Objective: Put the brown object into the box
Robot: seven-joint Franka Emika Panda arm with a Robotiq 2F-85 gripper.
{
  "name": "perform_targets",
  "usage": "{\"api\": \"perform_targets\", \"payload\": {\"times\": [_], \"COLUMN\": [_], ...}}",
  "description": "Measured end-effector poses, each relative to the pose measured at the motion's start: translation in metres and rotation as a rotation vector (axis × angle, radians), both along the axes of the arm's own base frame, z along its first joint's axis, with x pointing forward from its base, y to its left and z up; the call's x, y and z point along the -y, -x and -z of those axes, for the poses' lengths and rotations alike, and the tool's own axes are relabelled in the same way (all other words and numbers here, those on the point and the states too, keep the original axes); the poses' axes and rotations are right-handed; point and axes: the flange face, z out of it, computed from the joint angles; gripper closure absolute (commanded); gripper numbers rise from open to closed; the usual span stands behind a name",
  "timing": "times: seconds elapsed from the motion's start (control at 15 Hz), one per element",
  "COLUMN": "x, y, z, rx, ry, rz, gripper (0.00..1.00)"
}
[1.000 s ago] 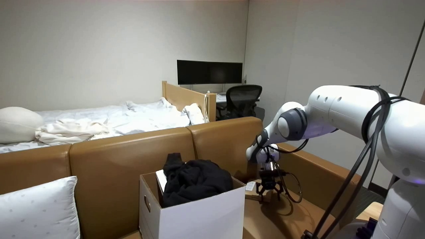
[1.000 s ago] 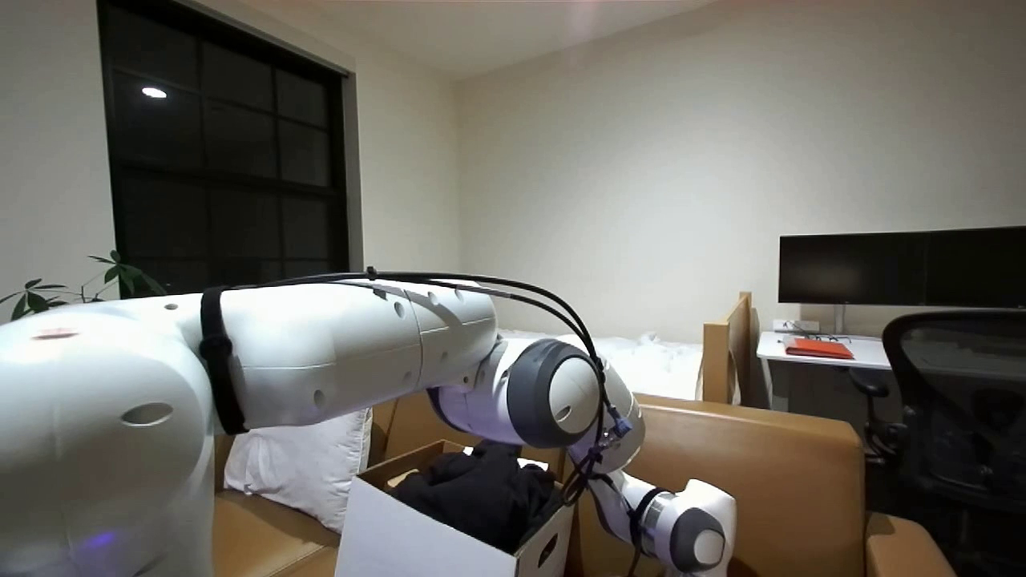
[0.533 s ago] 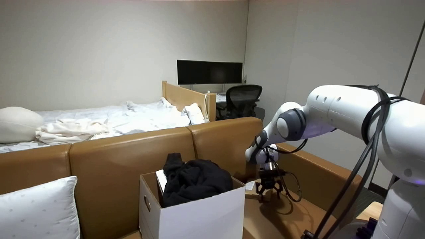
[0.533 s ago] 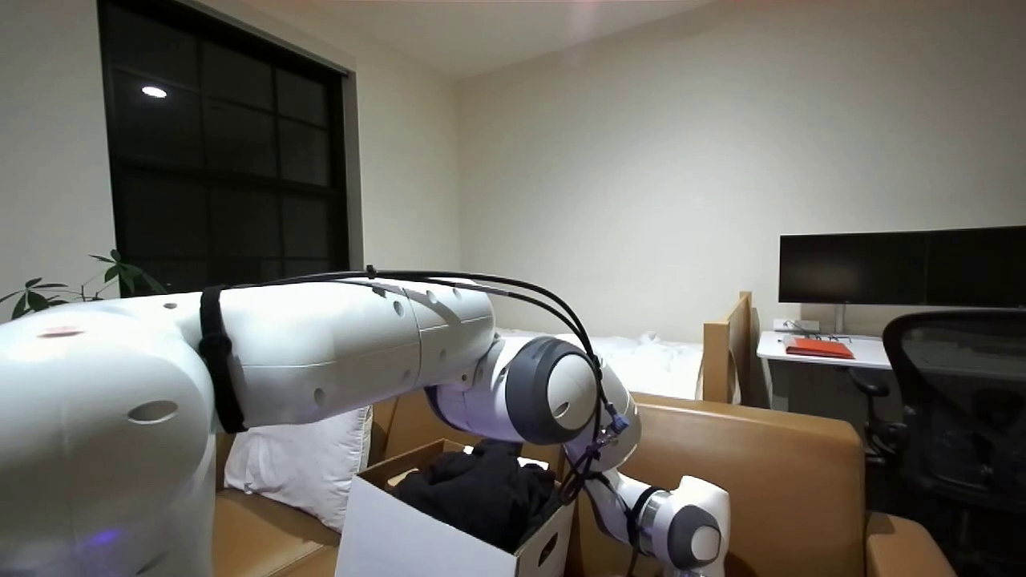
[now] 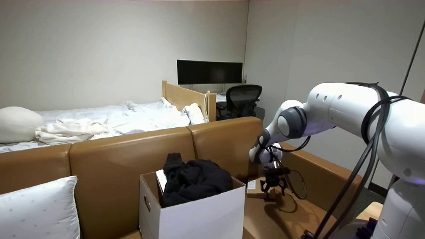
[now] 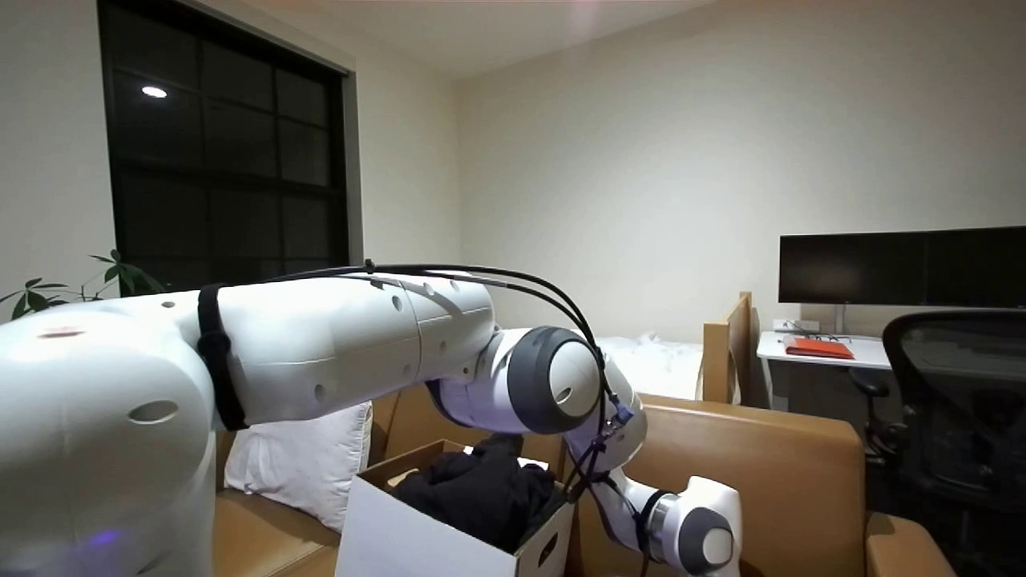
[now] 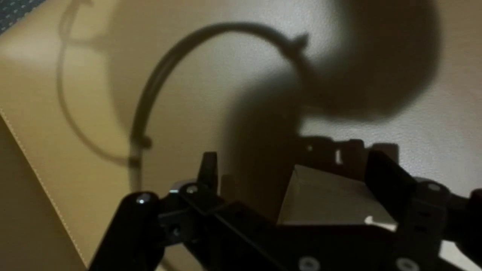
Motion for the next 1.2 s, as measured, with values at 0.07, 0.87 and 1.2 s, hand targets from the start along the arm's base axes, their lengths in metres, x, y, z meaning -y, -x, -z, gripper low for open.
{"api": "perform_targets", "payload": {"times": [0.07,0.87,1.2], "x": [0.003,0.027,0.037], "y": [0.002,-0.042,-0.089], "z": [-0.003,-0.169,-0.238], "rx": [0.012,0.404,0.445], "ry": [0.005,0.128,0.083], "rz": [-0.012,-0.058,-0.010], "gripper": [0.00,0.00,0.00]}}
